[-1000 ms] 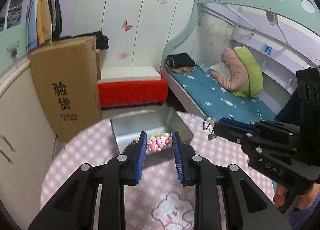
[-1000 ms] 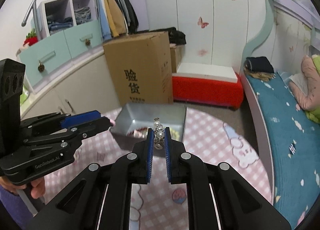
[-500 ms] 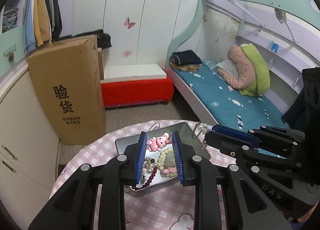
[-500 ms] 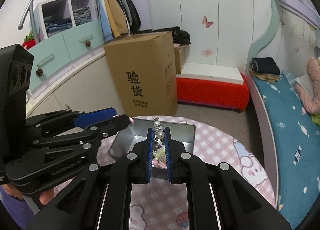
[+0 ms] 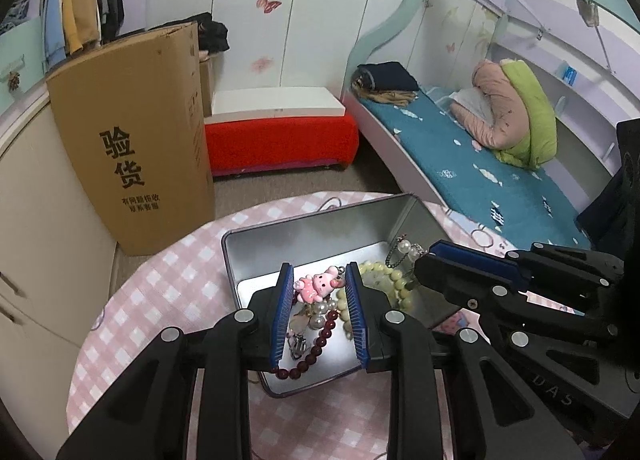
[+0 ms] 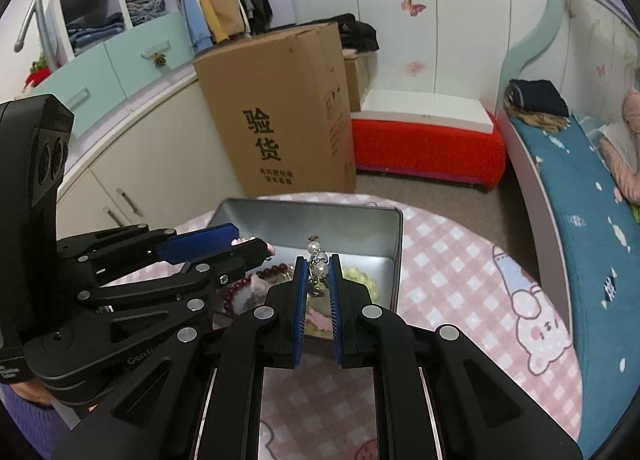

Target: Organize jewelry

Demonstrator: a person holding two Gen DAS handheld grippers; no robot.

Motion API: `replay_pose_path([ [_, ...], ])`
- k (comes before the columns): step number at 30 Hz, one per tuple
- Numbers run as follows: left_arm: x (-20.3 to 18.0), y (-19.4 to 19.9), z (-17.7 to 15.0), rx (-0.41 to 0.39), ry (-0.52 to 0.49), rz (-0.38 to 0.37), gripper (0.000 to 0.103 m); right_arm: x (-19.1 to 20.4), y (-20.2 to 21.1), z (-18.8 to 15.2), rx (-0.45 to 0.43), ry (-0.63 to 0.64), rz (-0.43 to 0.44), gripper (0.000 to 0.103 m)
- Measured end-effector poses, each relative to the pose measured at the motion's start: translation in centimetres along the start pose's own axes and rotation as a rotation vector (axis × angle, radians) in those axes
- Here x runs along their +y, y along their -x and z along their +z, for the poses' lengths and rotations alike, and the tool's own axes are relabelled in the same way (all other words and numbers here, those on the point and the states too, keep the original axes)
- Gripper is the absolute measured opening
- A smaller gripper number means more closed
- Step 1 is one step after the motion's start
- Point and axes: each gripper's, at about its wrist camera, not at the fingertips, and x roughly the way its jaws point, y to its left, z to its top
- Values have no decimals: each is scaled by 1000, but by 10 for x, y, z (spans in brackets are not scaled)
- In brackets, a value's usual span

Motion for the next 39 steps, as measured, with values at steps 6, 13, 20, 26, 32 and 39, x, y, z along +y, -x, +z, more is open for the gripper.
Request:
replay_pose_path([
  [6,-1,-4,-1,13,6,5,25,-2,-6,-4,16,-10,1,11],
  [13,-2,0,-2,2,8,9,41,-5,-8,-7,22,-22,6,11],
  [20,-3,8,-1,-9,16,7,43,-8,-2,-10,16,-30,13,13],
  [26,-4,30,-3,-54,33,12,57,-7,20,-11,-18,-30,0,13],
  [32,-11,76,-10,-155,24,73,76,-2,62,-15,-89,-40,-40,50],
  [39,-23,137,-30,-238,39,131,81,14,133,-31,-185,-23,-56,60],
])
